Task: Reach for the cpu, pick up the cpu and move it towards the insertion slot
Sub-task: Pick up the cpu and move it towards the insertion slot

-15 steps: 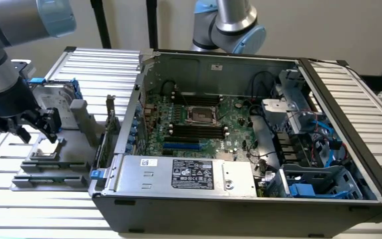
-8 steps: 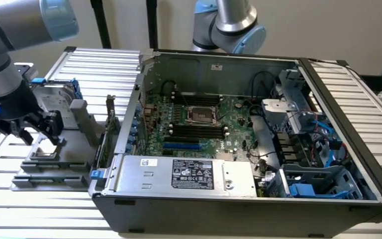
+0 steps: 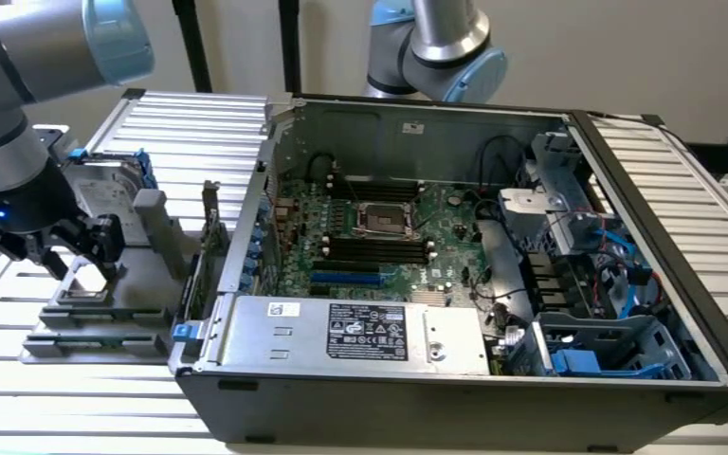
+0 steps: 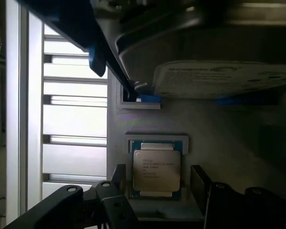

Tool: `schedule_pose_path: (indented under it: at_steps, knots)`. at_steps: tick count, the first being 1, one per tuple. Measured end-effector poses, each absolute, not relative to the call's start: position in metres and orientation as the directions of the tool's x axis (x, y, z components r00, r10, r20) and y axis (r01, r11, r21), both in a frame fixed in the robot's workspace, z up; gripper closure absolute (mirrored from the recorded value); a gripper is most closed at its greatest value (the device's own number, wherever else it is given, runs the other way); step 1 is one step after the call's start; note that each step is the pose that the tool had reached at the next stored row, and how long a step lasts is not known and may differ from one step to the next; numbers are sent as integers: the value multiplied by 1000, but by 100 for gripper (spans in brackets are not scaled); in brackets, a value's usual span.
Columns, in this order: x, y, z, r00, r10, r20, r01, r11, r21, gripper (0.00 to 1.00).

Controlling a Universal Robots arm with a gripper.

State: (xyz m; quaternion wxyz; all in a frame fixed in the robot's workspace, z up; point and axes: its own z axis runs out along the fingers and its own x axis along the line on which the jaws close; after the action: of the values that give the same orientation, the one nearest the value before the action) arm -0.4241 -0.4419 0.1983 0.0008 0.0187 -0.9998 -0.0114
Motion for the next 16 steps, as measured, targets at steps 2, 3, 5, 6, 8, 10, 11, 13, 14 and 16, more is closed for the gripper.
schedule_pose_path:
  at_steps: [2, 3, 5, 6, 8, 10, 11, 13, 14, 16]
  knots:
    - [-424, -442, 197, -999, -37, 1, -37, 999, 22, 35]
    - [-424, -442, 197, -999, -37, 1, -37, 999, 22, 35]
    - [-424, -442, 195, -999, -37, 1, -37, 999, 21, 35]
    - [-424, -442, 195, -999, -37, 1, -37, 999, 20, 35]
    - [-424, -442, 194, -999, -37, 1, -37, 999, 18, 35]
    - [-424, -442, 193, -999, -37, 1, -37, 999, 16, 35]
    - [-424, -442, 192, -999, -37, 1, -37, 999, 15, 35]
    - [-424, -442, 192, -999, -37, 2, -37, 999, 13, 35]
    - [-424, -442, 191, -999, -37, 2, -37, 999, 12, 35]
    - [-424, -441, 191, -999, -37, 2, -37, 999, 9, 35]
